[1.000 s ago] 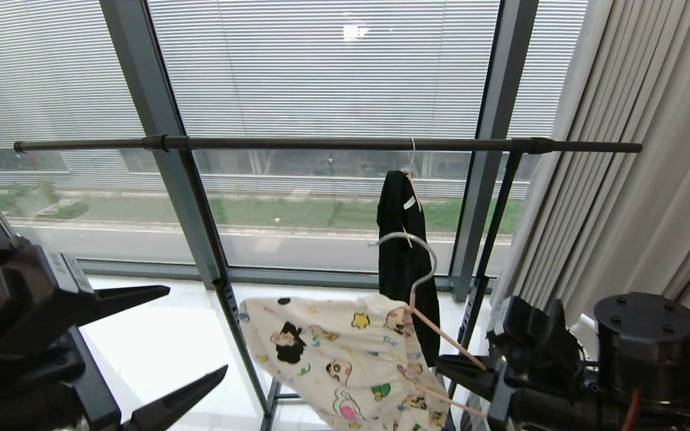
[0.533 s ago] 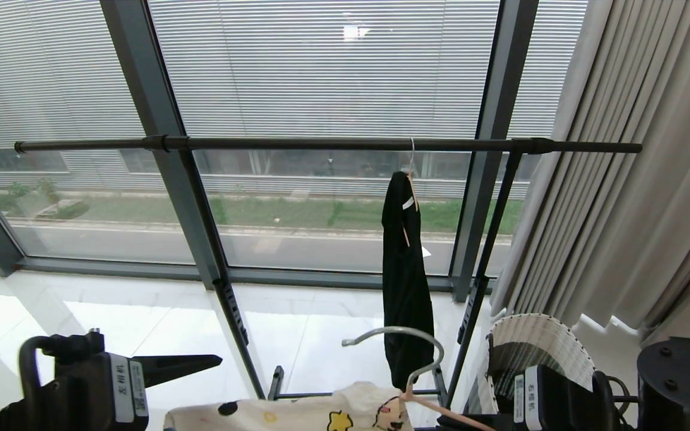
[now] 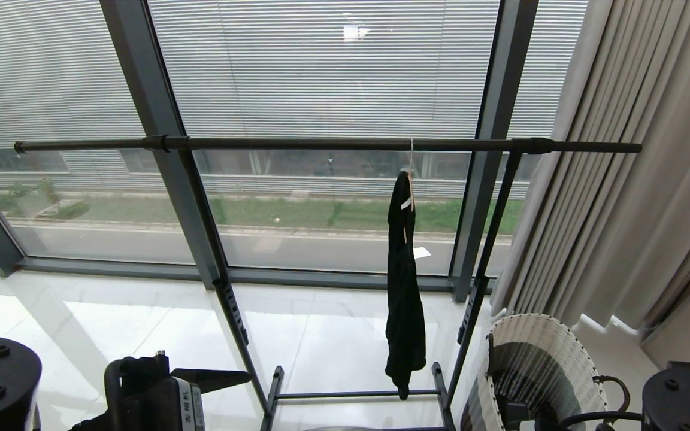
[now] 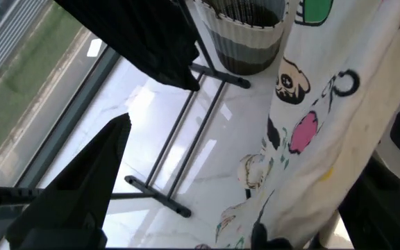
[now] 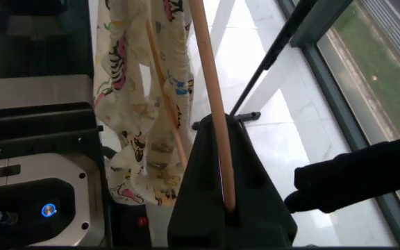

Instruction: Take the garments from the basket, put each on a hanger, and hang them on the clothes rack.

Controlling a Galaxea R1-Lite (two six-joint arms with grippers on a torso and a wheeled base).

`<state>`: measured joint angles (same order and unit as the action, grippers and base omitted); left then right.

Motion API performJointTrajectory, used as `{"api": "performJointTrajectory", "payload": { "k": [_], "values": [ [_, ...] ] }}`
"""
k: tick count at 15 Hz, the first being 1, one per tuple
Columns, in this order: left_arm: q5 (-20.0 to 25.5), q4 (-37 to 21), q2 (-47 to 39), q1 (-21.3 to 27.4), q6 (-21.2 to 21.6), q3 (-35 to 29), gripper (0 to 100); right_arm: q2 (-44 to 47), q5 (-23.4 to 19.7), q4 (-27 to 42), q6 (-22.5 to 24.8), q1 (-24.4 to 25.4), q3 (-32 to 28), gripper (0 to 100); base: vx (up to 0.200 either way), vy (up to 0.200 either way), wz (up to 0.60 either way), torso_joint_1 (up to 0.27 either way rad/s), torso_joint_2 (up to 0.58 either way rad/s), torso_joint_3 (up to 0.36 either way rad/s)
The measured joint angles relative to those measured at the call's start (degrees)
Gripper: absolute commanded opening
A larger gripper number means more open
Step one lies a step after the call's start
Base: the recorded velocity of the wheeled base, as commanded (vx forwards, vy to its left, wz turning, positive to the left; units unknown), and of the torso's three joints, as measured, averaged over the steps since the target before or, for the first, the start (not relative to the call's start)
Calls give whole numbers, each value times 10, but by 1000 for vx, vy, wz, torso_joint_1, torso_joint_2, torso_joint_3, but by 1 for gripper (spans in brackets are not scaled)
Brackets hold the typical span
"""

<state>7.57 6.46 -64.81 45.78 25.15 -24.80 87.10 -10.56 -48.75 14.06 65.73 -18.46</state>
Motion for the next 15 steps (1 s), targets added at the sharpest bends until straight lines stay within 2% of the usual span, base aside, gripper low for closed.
{"api": "performJointTrajectory", "payload": {
  "k": [1, 5, 12, 13, 15],
  "values": [
    [0, 0, -4, 2, 0, 0, 0, 0, 0, 1, 1, 9, -3, 0, 0, 0, 0, 0, 0, 0],
    [0, 0, -10, 9, 1, 0, 0, 3, 9, 1, 3, 31, -10, 0, 0, 0, 0, 0, 0, 0],
    [-1, 10, -12, 9, 0, 0, 0, 9, 13, 1, 2, 33, -21, 0, 0, 0, 0, 0, 0, 0],
    [-1, 22, -12, 7, -1, 3, 0, 9, 29, 1, 2, 33, -21, 100, 0, 0, 0, 0, 0, 0],
    [-1, 42, -13, 3, -4, 14, 0, 9, 56, 1, 2, 34, -21, 100, 0, 0, 0, 0, 0, 0]
  ]
}}
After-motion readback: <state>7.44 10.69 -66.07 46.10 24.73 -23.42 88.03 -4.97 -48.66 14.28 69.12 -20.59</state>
